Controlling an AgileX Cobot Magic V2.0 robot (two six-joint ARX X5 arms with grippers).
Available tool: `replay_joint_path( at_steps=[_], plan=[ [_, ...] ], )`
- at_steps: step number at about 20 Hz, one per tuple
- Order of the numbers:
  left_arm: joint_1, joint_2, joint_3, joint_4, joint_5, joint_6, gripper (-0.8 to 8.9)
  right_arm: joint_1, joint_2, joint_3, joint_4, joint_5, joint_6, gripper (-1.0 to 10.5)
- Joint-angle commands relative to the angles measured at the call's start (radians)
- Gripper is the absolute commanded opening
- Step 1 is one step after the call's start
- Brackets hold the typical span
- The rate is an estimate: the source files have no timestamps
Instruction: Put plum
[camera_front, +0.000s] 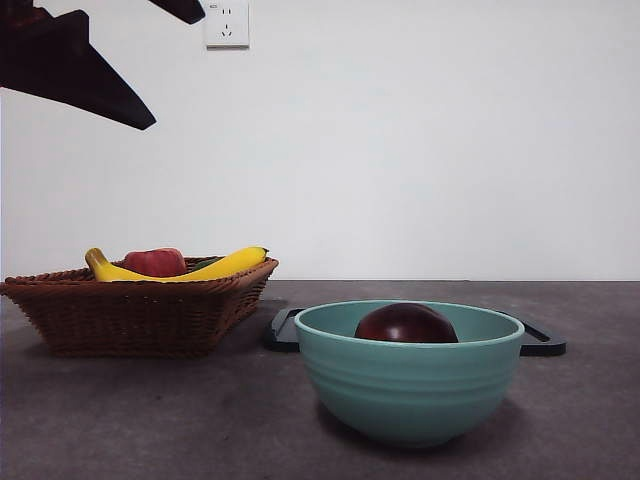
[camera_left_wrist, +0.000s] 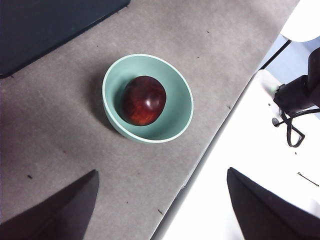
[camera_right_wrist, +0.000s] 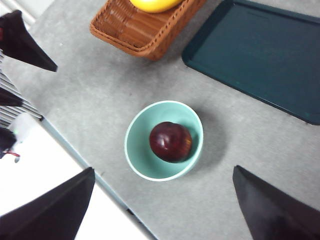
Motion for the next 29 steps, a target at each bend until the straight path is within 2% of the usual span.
replay_joint_path(
  at_steps=[1,4,8,10,13,16,19,21,27,29],
  plan=[
    [-0.006,0.002,0.010,0.013,0.007,-0.003,4.01,0.005,0.019,-0.008,0.003,0.033,0.031,4.4],
    [-0.007,0.002,0.010,0.020,0.007,-0.003,4.01,0.014,0.051,-0.076,0.045,0.037,0.066,4.4],
    [-0.006,0.002,0.010,0.025,0.007,-0.002,4.01,0.070,0.127,-0.192,0.213,0.039,0.169,3.9],
    [-0.006,0.002,0.010,0.026,0.006,-0.002,4.01,0.114,0.184,-0.218,0.288,0.081,0.203,3.8],
    [-0.006,0.002,0.010,0.026,0.006,-0.002,4.01,0.192,0.288,-0.220,0.351,0.178,0.217,3.7],
    [-0.006,0.002,0.010,0.025,0.006,-0.002,4.01,0.256,0.395,-0.220,0.409,0.249,0.230,2.7],
    [-0.006,0.002,0.010,0.025,0.006,-0.002,4.01,0.299,0.491,-0.220,0.465,0.304,0.243,2.6],
    [-0.006,0.002,0.010,0.025,0.006,-0.002,4.01,0.315,0.541,-0.220,0.504,0.305,0.249,2.4],
    [-0.006,0.002,0.010,0.025,0.006,-0.002,4.01,0.336,0.612,-0.220,0.567,0.325,0.264,0.5],
    [-0.006,0.002,0.010,0.025,0.006,-0.002,4.01,0.338,0.615,-0.220,0.576,0.325,0.265,0.3]
  ],
)
